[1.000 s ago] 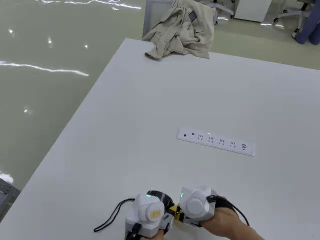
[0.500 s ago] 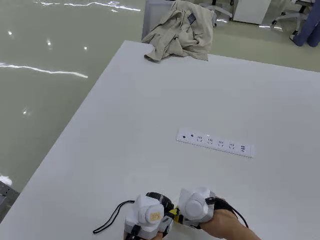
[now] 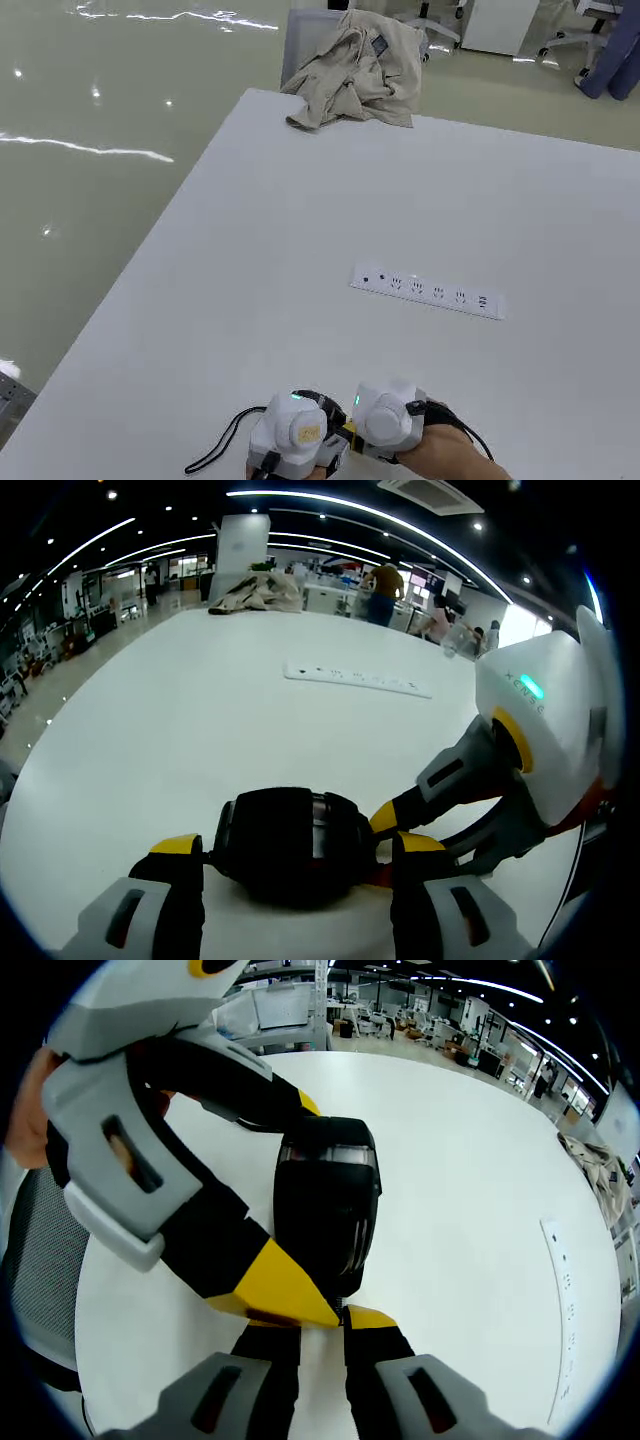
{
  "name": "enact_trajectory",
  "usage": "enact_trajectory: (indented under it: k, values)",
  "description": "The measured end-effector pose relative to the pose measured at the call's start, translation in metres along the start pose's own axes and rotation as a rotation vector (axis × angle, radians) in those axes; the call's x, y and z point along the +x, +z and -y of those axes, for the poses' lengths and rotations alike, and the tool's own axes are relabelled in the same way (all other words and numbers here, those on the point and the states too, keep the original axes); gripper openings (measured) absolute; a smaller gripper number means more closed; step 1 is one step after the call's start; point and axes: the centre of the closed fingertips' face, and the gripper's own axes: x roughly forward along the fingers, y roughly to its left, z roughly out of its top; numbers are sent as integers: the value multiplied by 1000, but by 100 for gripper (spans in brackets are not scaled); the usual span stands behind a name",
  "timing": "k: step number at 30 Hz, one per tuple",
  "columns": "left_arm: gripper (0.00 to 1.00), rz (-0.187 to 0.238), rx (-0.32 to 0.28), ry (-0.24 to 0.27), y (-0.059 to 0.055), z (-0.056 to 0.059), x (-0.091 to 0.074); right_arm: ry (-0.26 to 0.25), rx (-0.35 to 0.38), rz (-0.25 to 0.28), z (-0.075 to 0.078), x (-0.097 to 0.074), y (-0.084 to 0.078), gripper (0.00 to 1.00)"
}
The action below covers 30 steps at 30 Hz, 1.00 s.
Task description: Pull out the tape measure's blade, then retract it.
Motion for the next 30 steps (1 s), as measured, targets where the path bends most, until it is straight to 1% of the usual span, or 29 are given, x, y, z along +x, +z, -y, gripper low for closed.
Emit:
enact_trajectory:
  k: [7,13,17,21,25,26,30]
  values:
    - [77,-10,2,-10,-1,0,-2,-8,30,3,0,-3,-1,18]
    - [77,1,3,-11,1,0,-5,-23,48,-1,2,-6,-7,22]
    - [78,-1,6,-14,0,1,-5,-33,77,-1,1,-9,-10,24]
    - [80,7,21,-13,0,1,-8,-53,131,21,2,-12,-12,28]
    - [81,9,22,-15,0,0,-11,-69,146,36,1,-15,-10,29]
    - [82,11,23,-16,0,-1,-10,-72,162,41,1,-15,-10,30]
    - [82,15,25,-22,1,-1,-13,-87,189,51,1,-20,-10,33]
